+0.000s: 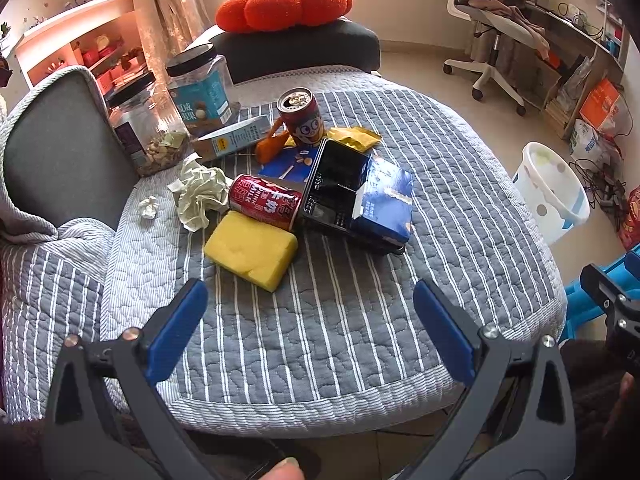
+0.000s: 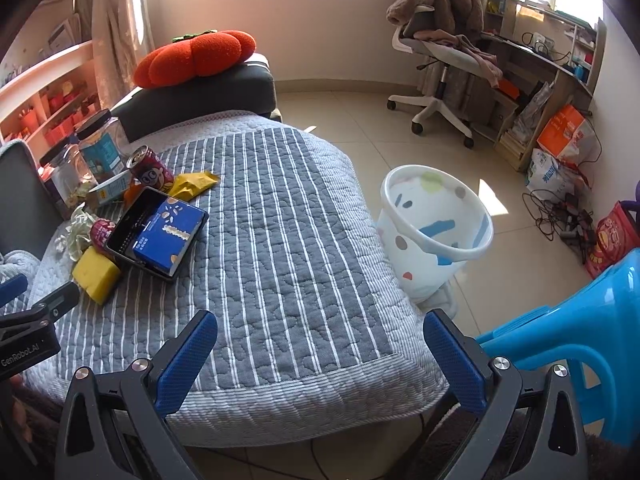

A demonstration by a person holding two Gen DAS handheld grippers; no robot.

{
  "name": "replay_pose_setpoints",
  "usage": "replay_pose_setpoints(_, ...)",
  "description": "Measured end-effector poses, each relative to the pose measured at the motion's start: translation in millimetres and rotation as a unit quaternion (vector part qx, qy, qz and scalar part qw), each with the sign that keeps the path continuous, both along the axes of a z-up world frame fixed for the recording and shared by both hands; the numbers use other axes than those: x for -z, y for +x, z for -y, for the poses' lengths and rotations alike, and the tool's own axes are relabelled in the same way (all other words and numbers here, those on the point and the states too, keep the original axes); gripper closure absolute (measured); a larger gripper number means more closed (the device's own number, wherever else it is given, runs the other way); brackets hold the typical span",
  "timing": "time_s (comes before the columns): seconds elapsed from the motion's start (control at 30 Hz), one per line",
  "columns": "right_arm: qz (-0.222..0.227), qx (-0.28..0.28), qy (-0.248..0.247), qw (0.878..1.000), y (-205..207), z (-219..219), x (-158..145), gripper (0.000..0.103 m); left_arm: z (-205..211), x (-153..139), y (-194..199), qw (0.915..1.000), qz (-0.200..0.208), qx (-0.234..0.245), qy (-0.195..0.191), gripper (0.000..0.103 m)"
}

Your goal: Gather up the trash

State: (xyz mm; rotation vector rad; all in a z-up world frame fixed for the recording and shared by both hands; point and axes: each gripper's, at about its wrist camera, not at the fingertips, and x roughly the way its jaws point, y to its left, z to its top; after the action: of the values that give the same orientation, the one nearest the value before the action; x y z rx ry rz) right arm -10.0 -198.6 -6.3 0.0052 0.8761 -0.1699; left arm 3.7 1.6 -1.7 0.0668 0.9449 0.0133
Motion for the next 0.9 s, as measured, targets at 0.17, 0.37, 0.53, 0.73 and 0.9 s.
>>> replay_pose_setpoints(0.17, 0.0, 0.0, 0.0, 1.0, 0.0, 0.0, -0.2, 0.0, 0.4, -1.0, 0.1, 1.0, 0.0, 0.001, 0.001, 0.001)
replay_pose_setpoints(0.37, 0.0, 0.0, 0.001, 1.0, -0.3, -0.1, 0.0, 0.0, 0.6, -0.8, 0.3, 1.0, 0.0, 0.0, 0.0, 0.001)
replay_pose_setpoints(0.53, 0.0, 0.0, 0.002, 1.0, 0.1, -0.2, -0.2, 0.0, 1.3, -1.0, 0.0, 1.0, 0.001, 0.001, 0.003, 0.001)
replay_pose_setpoints(0.73, 0.0, 0.0, 0.001, 1.0, 0.5, -0.3, -0.2, 0.0, 1.5, -1.2, -0.2, 1.0, 0.003, 0.002, 0.004, 0.001)
replay_pose_setpoints(0.9, 0.0, 0.001, 0.002, 1.0, 0.4, -1.8, -0.1, 0.0, 0.6, -1.4, 0.4, 1.0, 0.002, 0.0, 0.002, 0.001)
